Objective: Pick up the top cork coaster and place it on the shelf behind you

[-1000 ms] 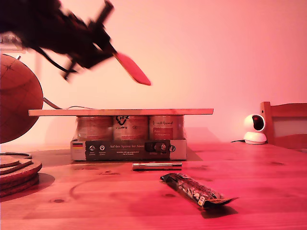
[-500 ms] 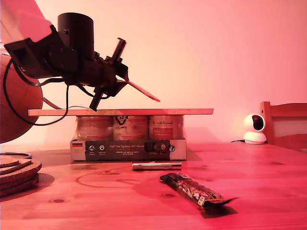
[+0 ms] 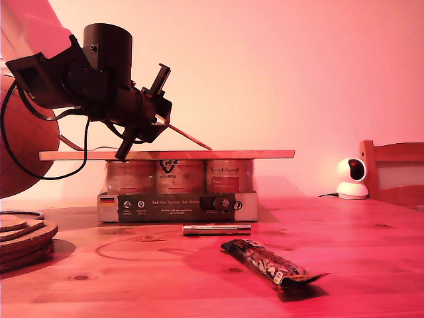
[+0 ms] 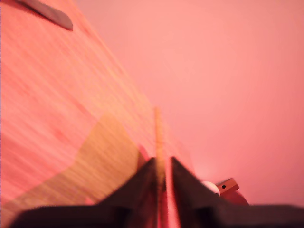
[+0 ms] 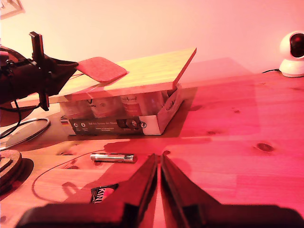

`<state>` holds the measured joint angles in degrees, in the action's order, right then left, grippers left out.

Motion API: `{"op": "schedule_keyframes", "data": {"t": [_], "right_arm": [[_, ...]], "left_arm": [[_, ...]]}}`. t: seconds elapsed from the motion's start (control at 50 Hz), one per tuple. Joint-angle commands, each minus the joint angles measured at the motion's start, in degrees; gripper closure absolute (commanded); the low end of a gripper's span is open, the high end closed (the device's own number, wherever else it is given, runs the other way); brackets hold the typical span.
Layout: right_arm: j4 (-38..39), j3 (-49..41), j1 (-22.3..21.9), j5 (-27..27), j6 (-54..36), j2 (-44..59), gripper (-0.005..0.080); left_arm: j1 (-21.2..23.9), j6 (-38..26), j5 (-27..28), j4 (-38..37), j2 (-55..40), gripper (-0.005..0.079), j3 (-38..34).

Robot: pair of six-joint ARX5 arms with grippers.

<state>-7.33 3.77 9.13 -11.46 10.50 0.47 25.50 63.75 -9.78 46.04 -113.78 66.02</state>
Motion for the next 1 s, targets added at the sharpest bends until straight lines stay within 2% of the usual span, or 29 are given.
{"op": "schedule_keyframes", "data": {"t": [0.0, 0.08, 0.2, 0.26, 0.36, 0.64, 0.82, 0.9, 0.94, 0.98], "right_arm": [[0.66, 0.57, 0.24, -0.22, 0.22, -0.37, 0.0764], [0.83, 0.57, 0.24, -1.70, 0.24, -0.37, 0.0765], [2.47, 0.76, 0.35, -8.87, 0.22, -0.37, 0.0764], [3.65, 1.07, 0.68, -10.93, 0.17, -0.37, 0.0764], [4.66, 2.27, 1.16, -9.99, -0.04, -0.37, 0.0764], [4.76, 3.10, 1.27, -9.44, -0.02, -0.37, 0.0765], [4.92, 3.10, 1.27, -9.44, -0.02, -0.37, 0.0765], [4.92, 3.10, 1.27, -9.49, 0.00, -0.37, 0.0764], [4.94, 3.10, 1.27, -9.49, 0.00, -0.37, 0.0765], [4.96, 3.10, 1.27, -9.49, 0.00, -0.37, 0.0765]], "left_arm": [[0.07, -0.11, -0.13, 0.20, -1.53, 0.0463, 0.13], [0.07, -0.11, -0.13, 0.22, -1.53, 0.0433, 0.13], [0.07, -0.20, 0.31, 0.26, -1.51, 0.0429, 0.13], [0.07, -0.26, 0.31, 0.28, -1.51, 0.0399, 0.13], [0.07, -0.31, 0.55, 0.28, -1.51, 0.0344, 0.13], [-0.07, -1.53, 3.08, 0.20, -0.11, 0.0343, 0.13], [-0.68, -4.39, 8.68, -2.29, 1.77, 0.0346, 0.13], [-1.29, -10.56, 11.67, -6.16, 3.39, 0.0346, 0.13], [-1.68, -11.30, 12.33, -8.70, 4.28, 0.0345, 0.13], [-2.16, -15.39, 12.48, -11.80, 5.31, 0.0345, 0.13]]}}
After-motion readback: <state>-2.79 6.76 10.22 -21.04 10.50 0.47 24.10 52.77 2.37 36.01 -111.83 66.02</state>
